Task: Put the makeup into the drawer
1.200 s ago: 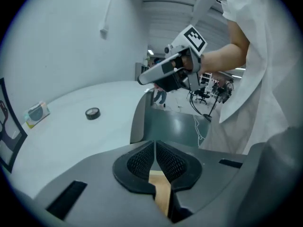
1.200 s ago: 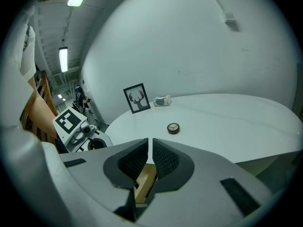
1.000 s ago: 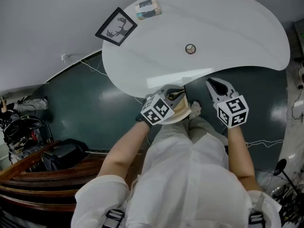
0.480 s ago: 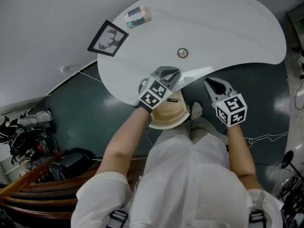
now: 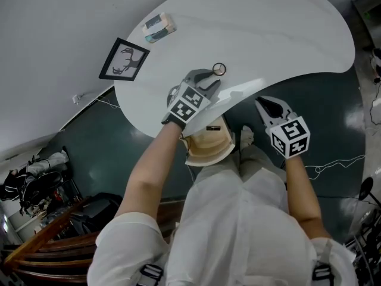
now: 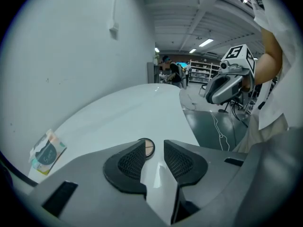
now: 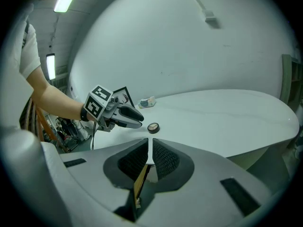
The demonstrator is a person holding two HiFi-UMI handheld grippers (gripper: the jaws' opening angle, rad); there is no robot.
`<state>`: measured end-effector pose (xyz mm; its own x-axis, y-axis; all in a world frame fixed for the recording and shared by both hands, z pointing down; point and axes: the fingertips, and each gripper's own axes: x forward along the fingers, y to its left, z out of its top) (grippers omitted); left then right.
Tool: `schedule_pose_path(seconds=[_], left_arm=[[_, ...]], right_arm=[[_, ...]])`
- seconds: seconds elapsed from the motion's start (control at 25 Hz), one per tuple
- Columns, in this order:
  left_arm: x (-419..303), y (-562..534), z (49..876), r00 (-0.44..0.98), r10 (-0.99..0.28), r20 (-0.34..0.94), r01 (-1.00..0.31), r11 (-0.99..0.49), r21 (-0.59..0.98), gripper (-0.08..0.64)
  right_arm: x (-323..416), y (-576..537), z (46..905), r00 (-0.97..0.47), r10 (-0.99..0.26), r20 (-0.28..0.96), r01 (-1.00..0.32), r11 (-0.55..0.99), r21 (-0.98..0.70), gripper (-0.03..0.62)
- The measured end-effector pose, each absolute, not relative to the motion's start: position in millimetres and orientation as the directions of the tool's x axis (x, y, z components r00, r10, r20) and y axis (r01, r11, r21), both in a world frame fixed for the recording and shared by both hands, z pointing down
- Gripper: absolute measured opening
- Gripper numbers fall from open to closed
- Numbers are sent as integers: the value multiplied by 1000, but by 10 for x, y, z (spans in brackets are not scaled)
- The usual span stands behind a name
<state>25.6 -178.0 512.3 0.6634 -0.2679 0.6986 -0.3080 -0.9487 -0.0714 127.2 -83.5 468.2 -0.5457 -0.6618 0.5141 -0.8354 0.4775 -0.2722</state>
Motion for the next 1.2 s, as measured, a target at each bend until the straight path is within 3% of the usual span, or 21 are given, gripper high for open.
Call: schedule_pose_path(seconds=[0.52, 1.2], left_arm=[[505, -2039, 5435, 583, -250, 773, -283, -954, -95, 239], [527, -2073, 5649, 513, -245, 823, -286, -952, -105, 233]], right_arm=[[1417, -819, 4753, -528, -670, 521, -848, 444, -289, 11], [1595, -692, 4758, -508, -684, 523, -861, 419, -288, 11]])
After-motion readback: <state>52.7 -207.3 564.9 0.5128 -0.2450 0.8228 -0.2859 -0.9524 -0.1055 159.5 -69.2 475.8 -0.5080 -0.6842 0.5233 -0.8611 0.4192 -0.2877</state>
